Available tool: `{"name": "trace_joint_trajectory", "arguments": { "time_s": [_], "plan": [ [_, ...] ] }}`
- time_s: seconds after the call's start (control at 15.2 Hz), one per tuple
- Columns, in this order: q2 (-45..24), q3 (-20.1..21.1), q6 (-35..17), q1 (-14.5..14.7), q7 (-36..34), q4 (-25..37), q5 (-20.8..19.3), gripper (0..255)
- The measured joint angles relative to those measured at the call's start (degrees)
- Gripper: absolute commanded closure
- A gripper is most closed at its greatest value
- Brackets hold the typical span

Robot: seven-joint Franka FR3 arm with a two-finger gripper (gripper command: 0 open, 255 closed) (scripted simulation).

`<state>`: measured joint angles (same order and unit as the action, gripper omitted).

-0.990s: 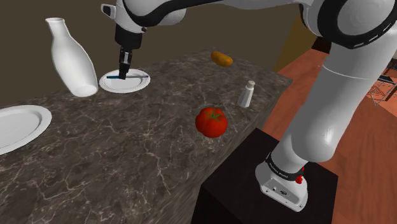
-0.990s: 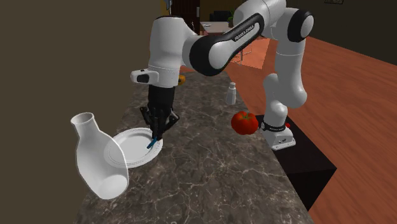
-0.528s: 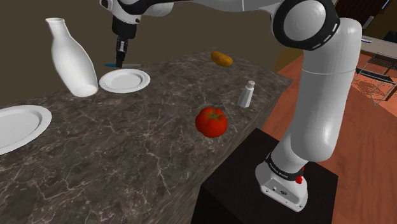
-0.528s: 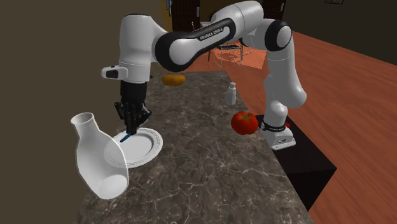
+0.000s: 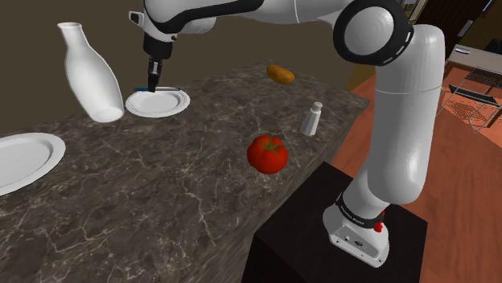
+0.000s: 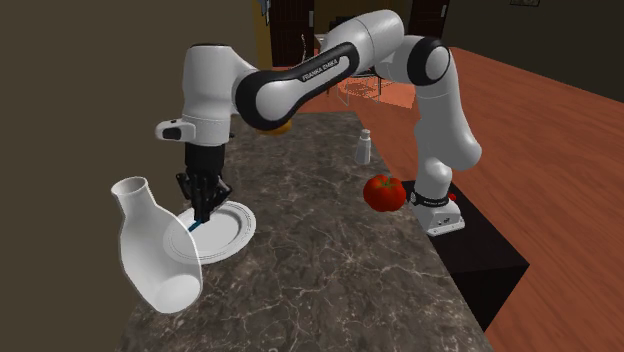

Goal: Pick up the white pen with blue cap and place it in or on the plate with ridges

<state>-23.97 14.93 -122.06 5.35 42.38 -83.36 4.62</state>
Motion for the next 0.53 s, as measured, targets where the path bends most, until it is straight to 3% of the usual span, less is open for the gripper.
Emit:
{"name": "trace_joint_trajectory", "arguments": {
  "time_s": [0.53],
  "plan": [
    [-0.98,-0.06,-5.21,-0.14,0.78,-4.33,0.15,255]
  ]
}}
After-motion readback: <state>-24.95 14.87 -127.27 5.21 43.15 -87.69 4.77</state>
